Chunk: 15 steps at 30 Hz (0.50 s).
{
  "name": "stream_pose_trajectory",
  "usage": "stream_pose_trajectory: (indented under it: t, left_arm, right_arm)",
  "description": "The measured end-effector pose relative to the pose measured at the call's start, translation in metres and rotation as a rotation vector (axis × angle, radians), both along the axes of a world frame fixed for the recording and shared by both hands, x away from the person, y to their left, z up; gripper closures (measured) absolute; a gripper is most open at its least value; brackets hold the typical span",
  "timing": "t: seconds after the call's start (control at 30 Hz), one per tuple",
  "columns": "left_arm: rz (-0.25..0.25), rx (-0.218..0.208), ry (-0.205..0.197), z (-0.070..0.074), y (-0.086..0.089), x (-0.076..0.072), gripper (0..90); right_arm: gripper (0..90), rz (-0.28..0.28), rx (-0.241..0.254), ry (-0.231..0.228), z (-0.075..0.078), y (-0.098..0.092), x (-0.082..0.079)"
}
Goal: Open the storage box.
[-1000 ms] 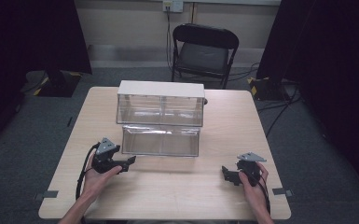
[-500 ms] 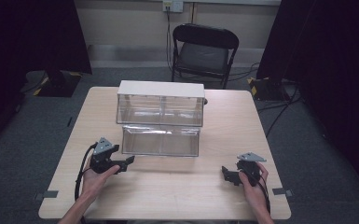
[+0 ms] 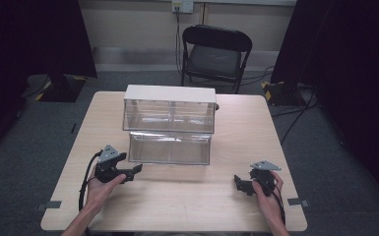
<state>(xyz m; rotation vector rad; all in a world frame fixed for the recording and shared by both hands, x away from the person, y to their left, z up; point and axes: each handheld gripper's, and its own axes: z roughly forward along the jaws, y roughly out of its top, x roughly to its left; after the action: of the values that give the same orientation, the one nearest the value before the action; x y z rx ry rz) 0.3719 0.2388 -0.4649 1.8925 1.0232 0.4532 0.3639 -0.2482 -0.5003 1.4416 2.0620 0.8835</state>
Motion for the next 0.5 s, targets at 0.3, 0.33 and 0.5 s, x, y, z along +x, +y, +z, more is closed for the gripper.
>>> stream_pose_trajectory:
  t: [0.3,0.33,0.5]
  left_arm:
    - [-0.004,-0.013,-0.004,0.0016,0.0008,-0.0006,17.8]
    - [-0.004,-0.013,-0.004,0.0016,0.0008,-0.0006,17.5]
    - [-0.001,-0.025,0.0,0.0021,0.0005,-0.0009,16.0]
  right_arm:
    - [10.2,0.0,0.0,0.0,0.0,0.0,0.0]
    - [10.2,0.0,0.0,0.0,0.0,0.0,0.0]
    - [10.2,0.0,0.0,0.0,0.0,-0.0001,0.0001]
